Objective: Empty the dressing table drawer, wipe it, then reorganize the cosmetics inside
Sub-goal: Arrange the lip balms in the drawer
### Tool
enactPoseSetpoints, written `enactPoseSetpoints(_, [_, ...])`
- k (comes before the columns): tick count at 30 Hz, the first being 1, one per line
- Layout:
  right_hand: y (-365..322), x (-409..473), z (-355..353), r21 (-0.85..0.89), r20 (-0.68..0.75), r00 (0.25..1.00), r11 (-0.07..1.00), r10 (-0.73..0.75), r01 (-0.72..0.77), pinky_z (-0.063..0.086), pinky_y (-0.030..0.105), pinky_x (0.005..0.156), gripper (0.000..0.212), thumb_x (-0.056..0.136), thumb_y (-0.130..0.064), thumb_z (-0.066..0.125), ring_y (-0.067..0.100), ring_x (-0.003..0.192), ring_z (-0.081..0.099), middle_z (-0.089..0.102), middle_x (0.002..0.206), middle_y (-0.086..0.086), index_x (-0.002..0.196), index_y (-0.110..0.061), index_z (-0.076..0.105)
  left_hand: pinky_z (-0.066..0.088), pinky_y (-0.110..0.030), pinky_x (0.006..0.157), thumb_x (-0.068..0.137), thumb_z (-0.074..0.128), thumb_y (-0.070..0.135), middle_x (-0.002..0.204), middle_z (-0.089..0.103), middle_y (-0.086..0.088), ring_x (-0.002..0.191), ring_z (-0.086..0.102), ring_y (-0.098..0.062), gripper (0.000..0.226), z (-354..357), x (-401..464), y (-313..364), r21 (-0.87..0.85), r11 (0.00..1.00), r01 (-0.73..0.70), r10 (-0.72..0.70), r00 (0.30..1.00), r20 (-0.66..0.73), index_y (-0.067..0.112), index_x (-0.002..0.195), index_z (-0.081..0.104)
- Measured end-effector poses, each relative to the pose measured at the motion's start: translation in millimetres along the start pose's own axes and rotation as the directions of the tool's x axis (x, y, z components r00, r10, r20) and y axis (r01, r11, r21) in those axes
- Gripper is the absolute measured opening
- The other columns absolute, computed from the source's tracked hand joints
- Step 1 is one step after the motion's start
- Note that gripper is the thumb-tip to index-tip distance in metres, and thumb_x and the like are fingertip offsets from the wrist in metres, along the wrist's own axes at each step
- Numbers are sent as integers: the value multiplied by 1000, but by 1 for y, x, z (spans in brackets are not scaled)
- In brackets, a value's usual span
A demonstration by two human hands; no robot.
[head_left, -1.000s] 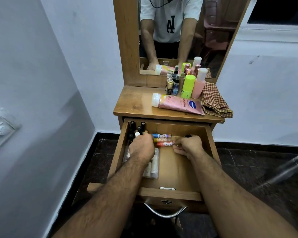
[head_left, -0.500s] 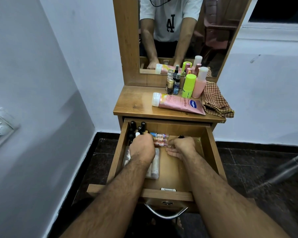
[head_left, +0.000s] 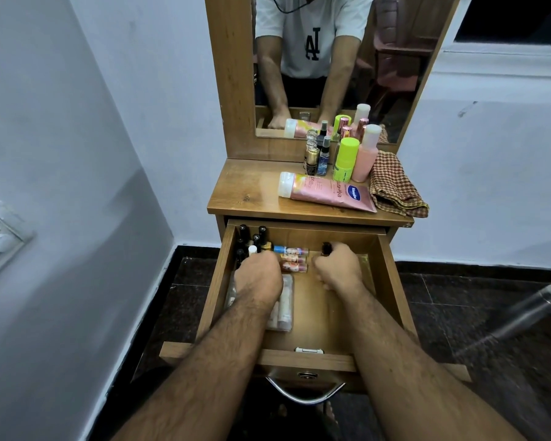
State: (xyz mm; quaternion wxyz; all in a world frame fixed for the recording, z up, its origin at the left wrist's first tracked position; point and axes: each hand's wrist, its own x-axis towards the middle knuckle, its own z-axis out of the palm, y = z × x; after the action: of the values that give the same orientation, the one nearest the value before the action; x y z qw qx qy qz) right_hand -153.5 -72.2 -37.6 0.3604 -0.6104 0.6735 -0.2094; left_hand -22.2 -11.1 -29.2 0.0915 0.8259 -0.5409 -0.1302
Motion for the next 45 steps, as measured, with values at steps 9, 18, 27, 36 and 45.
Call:
enactPoseSetpoints(9, [-6, -9, 0, -386, 176, 963, 885, -206, 260, 55, 34, 79, 14, 86, -21, 70, 12, 85, 60, 65, 92, -7, 97, -29, 68, 53, -34, 76, 95, 58, 16, 106, 67, -5, 95, 63, -20, 21, -5, -3, 3, 59, 998, -22, 21, 1000, 8, 17, 114, 67])
enactPoseSetpoints(18, [-6, -9, 2, -467, 170, 968, 850, -183, 243, 55, 36, 82, 18, 86, -20, 70, 16, 89, 61, 67, 98, -2, 104, -22, 67, 55, -35, 79, 95, 56, 13, 109, 65, -8, 97, 64, -22, 25, -7, -7, 5, 106, 994, -22, 21, 1000, 15, 14, 119, 65])
enactPoseSetpoints(27, [-6, -8, 6, -477, 143, 960, 833, -240, 280, 56, 36, 81, 14, 87, -20, 67, 19, 89, 63, 70, 99, 1, 101, -22, 70, 53, -36, 79, 95, 53, 7, 111, 65, -10, 100, 64, -25, 27, -7, -9, 6, 109, 994, -29, 28, 1000, 11, 14, 118, 65])
enactPoseSetpoints(36, [-9, -13, 14, -549, 102, 955, 785, -277, 287, 56, 35, 80, 22, 91, -22, 66, 19, 93, 63, 68, 105, 4, 113, -19, 66, 54, -36, 81, 96, 55, 11, 111, 65, -9, 100, 64, -24, 24, -9, -10, 7, 107, 994, -32, 30, 999, 26, 13, 119, 64])
enactPoseSetpoints(45, [-5, -3, 20, -368, 79, 967, 895, -241, 253, 58, 38, 80, 3, 87, -21, 70, 15, 85, 63, 68, 90, -2, 88, -20, 68, 51, -33, 76, 96, 54, 11, 109, 65, -8, 99, 64, -23, 24, -11, -13, 6, 99, 994, -43, 42, 999, 6, 13, 117, 65])
